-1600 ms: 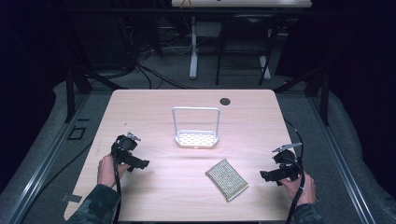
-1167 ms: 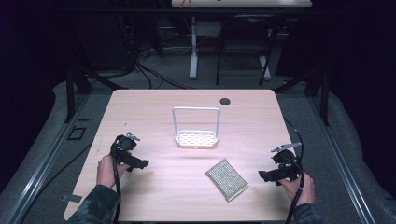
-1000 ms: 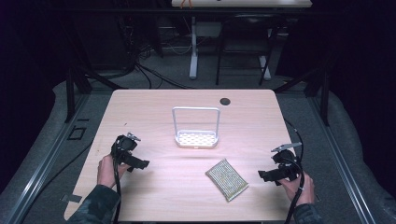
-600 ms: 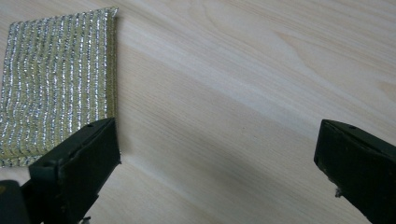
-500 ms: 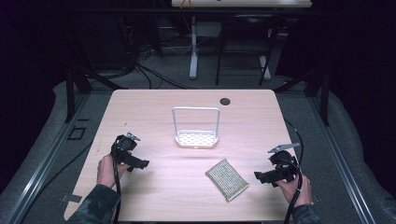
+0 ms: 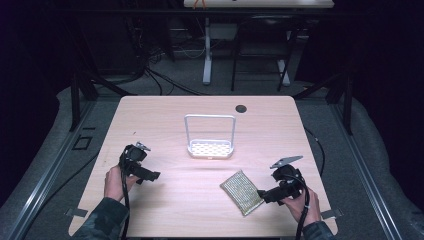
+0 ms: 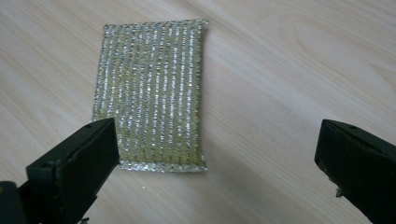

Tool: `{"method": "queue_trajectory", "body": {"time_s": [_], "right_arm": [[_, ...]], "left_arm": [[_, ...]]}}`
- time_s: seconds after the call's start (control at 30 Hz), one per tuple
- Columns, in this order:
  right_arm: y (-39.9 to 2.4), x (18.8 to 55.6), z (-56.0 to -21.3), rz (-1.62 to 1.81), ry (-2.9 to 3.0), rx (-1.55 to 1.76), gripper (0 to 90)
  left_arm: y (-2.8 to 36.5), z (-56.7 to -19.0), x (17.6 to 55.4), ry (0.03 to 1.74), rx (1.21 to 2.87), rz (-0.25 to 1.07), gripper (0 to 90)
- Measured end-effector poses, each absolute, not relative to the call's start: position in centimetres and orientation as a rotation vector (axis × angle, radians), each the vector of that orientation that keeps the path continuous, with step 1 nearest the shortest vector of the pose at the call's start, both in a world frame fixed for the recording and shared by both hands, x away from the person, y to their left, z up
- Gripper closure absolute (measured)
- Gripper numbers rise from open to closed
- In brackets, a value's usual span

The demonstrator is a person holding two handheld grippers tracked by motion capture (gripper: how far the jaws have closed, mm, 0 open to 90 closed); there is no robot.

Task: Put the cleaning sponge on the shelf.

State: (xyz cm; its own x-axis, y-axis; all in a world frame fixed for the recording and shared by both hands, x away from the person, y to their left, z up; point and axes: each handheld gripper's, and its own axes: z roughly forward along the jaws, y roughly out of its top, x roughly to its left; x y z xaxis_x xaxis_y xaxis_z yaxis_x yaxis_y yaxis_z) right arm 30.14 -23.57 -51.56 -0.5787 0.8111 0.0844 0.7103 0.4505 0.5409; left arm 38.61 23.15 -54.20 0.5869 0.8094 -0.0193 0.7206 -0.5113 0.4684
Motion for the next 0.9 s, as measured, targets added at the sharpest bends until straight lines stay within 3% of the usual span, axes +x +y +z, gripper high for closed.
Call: {"method": "queue_trajectory", "body": {"time_s": [0.67, 0.9], "right_arm": [[-18.4, 30.2, -53.8, 0.699, 2.674, 1.217, 0.0], [-17.7, 30.2, -54.5, 0.661, 2.697, 1.194, 4.5]], "left_arm": [[23.1, -54.3, 38.6, 1.224, 2.390, 0.284, 0.0], [23.1, -54.3, 38.6, 1.223, 2.389, 0.283, 0.0]]}}
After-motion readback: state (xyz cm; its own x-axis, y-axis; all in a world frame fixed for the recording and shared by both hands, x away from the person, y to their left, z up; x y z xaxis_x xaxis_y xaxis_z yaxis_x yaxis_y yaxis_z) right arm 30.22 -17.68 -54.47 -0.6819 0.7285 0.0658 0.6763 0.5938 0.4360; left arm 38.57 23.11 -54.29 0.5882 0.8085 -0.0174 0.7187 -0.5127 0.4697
